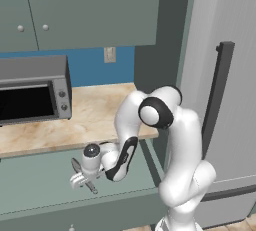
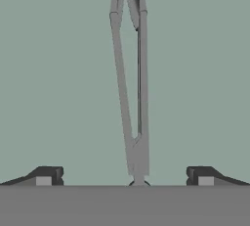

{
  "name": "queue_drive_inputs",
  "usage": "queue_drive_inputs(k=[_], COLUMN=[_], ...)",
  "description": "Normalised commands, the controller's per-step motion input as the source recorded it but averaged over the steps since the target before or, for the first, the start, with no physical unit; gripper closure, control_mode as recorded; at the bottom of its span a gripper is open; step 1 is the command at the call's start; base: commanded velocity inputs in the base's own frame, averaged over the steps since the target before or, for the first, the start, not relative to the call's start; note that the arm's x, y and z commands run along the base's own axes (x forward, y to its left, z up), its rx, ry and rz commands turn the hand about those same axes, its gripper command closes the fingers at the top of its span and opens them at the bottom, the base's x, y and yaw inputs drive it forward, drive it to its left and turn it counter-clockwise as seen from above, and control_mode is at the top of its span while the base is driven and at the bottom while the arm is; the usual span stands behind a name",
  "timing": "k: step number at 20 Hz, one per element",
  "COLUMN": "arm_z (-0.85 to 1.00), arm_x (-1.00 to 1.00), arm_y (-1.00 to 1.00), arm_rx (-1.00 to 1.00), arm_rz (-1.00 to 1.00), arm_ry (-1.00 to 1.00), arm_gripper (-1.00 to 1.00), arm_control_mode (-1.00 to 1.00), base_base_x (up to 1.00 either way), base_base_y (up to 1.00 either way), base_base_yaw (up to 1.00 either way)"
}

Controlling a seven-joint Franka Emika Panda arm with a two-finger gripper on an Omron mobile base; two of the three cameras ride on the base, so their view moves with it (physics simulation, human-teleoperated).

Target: Take the tongs from the drawer on the left and place them on the dining counter next to the tray containing the kebab skewer.

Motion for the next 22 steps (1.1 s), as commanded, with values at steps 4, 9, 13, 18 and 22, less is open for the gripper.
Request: queue_drive_inputs(k=[4,9,13,18,22], arm_z=[-0.2,-0.24,-0.26,-0.27,-0.26], arm_x=[0.1,0.07,0.08,0.07,0.04], arm_y=[0.0,0.0,0.06,0.02,0.0], arm_rx=[0.0,0.0,0.0,0.0,0.0], arm_rz=[0.0,0.0,0.0,0.0,0.0], arm_ry=[0.0,0.0,0.0,0.0,0.0], arm_gripper=[-1.0,-1.0,-1.0,-1.0,-1.0], arm_control_mode=[-1.0,-1.0,-1.0,-1.0,-1.0], base_base_x=[0.0,0.0,0.0,0.0,0.0], base_base_y=[0.0,0.0,0.0,0.0,0.0], base_base_yaw=[0.0,0.0,0.0,0.0,0.0])
